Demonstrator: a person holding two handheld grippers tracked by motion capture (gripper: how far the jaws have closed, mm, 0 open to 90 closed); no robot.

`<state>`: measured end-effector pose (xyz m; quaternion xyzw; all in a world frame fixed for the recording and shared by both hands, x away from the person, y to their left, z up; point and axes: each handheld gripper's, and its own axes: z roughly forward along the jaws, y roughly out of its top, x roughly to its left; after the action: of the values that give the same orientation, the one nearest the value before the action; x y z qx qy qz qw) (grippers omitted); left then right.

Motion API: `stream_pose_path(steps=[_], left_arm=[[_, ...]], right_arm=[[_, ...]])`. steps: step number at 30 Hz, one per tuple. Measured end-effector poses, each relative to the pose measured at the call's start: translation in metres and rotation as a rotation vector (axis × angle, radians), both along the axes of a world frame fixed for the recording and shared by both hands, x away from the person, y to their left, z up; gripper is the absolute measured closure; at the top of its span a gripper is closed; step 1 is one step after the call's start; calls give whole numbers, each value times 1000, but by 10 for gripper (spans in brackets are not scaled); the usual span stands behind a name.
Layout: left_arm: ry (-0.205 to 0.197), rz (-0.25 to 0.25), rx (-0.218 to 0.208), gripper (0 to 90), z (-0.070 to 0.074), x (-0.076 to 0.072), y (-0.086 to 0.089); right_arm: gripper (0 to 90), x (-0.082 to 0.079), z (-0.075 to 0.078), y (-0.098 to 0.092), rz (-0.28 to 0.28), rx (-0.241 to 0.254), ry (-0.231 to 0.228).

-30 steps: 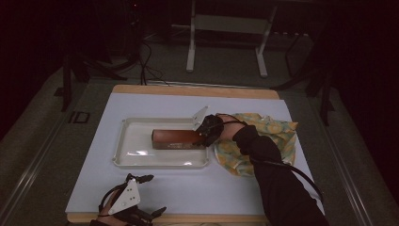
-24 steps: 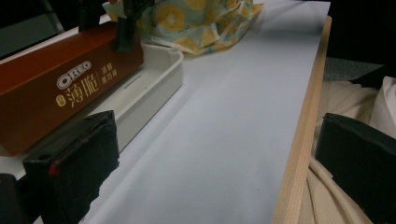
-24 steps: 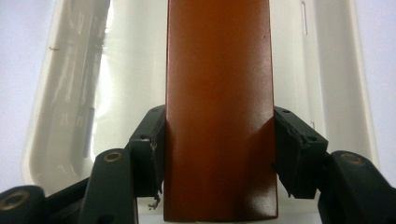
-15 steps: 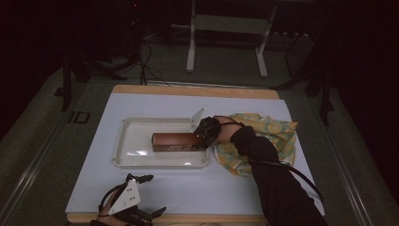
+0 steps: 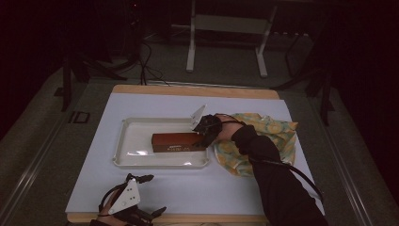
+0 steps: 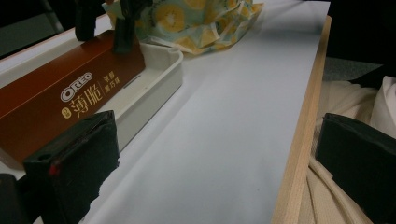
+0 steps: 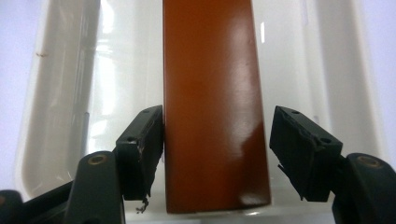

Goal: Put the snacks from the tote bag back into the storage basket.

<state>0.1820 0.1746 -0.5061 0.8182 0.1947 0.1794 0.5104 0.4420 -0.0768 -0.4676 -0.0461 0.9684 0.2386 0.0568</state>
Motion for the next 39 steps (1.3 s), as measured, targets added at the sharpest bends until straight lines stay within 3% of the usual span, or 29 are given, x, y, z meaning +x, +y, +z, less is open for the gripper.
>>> stream_pose_path(steps=[10, 21, 24, 30, 35, 38, 39], left_arm=[[3, 1, 4, 0, 0, 1, 0], [7, 4, 3, 0, 0, 1, 0], [7, 5, 2, 0, 0, 1, 0], [8, 3, 6, 0, 0, 1, -1], [10, 6, 4, 0, -1, 1, -1], [10, 4, 6, 0, -1, 1, -1], [9, 1, 6, 0, 0, 1, -2]], right_arm=[[346, -6, 31, -9, -32, 64, -16], [218, -10, 49, -23, -105, 78, -4], [166, -11, 56, -30, -147, 109, -22], [108, -11, 65, -44, -230, 182, -5], [108, -9, 69, -57, -280, 199, -7], [108, -8, 74, -69, -307, 237, 4], [108, -7, 77, -77, -339, 252, -12]])
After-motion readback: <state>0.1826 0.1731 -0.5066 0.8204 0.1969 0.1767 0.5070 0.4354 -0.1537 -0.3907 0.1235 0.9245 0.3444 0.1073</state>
